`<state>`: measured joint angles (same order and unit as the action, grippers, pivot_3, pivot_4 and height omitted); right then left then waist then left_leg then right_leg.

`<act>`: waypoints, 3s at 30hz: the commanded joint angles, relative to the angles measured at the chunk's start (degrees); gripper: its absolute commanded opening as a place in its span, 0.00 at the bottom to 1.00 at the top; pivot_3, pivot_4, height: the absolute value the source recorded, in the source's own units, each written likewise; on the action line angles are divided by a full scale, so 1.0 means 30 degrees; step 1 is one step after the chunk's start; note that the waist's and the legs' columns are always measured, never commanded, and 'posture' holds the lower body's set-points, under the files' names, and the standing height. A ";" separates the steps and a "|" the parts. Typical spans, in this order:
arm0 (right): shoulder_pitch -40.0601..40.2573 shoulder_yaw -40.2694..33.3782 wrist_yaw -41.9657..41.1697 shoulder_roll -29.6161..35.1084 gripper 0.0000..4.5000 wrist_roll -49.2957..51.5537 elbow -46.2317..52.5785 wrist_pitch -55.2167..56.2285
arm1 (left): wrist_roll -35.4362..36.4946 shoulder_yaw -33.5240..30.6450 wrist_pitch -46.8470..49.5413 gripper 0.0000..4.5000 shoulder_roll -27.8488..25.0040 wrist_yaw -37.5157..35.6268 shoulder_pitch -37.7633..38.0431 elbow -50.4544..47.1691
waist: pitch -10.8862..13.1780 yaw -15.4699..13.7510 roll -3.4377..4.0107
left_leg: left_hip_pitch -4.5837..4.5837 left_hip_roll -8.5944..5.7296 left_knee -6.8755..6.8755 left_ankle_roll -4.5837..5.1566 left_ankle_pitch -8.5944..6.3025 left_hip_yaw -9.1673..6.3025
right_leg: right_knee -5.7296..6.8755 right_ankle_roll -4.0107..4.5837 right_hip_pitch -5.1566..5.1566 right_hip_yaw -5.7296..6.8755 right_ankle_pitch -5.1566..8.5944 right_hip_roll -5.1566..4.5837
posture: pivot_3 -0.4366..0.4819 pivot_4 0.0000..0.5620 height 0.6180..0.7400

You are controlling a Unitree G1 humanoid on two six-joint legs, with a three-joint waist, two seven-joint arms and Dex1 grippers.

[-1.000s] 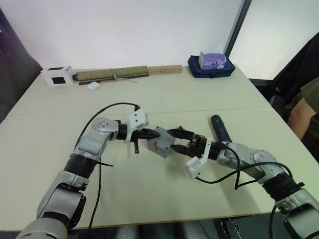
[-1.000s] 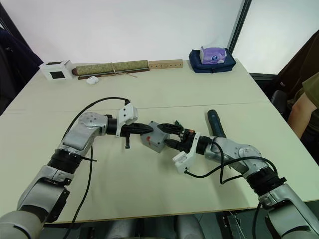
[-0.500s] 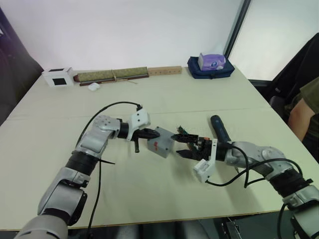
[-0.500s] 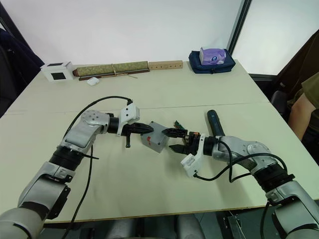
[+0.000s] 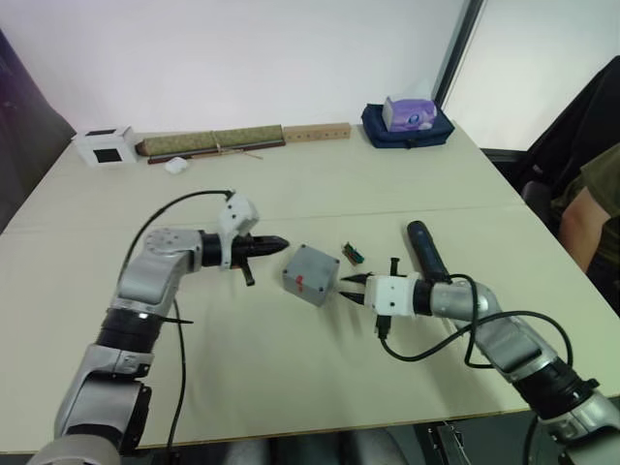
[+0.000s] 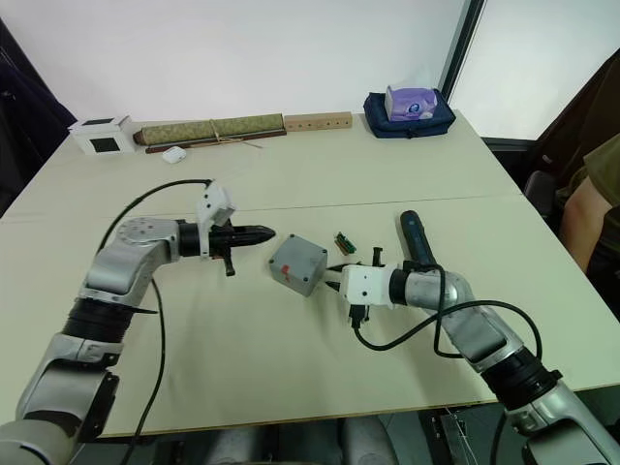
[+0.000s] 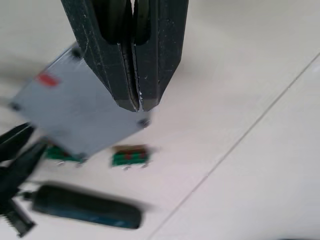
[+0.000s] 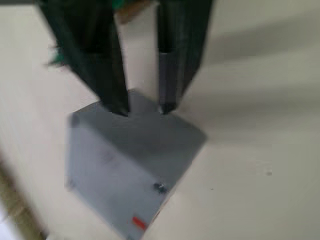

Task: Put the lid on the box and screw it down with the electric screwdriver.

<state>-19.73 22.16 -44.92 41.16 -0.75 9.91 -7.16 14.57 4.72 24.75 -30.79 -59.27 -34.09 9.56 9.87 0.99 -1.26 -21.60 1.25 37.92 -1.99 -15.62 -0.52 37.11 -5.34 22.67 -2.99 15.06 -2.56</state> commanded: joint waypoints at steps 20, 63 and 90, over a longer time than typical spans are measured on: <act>-0.1711 0.0375 0.0094 -0.3405 0.02 -0.0809 0.1867 -0.8410 | -0.2145 0.2825 -0.2900 0.00 0.2003 -0.0933 -0.0697 0.3343 | 0.0015 0.0003 -0.0013 | -0.0288 -0.0032 0.0024 -0.0001 0.0000 -0.0010 | -0.0007 -0.0071 0.0259 0.0021 -0.0044 -0.0002 | 0.48 0.27 1.00; -0.2515 0.0940 -0.4572 -0.2790 0.02 0.0263 0.2388 -0.8169 | 0.0073 0.0606 0.1624 0.00 -0.5189 -0.3456 0.6494 -0.6492 | 0.0076 0.0086 -0.0006 | -0.0290 0.0012 -0.0009 0.0000 -0.0004 0.0004 | -0.0009 0.0001 0.0297 0.0030 -0.0003 0.0000 | 0.48 0.27 1.00; 0.1981 -0.8476 0.5186 -0.4843 0.99 0.5322 0.6272 -1.8113 | 0.7035 -0.3186 0.4795 0.00 -0.6165 -0.1192 0.4782 -1.2404 | 0.0290 0.0069 -0.0002 | -0.0310 0.0038 -0.0023 -0.0003 -0.0005 0.0032 | -0.0037 0.0011 0.0314 0.0015 0.0003 0.0016 | 0.48 0.27 1.00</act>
<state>-13.65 -3.42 -30.54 26.74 15.80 26.94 -63.17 35.65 -4.76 40.49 -49.20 -63.15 -18.84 -27.13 10.74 1.20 -1.27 -22.54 1.36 37.85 -2.00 -15.63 -0.42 37.00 -5.30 23.62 -2.95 15.07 -2.52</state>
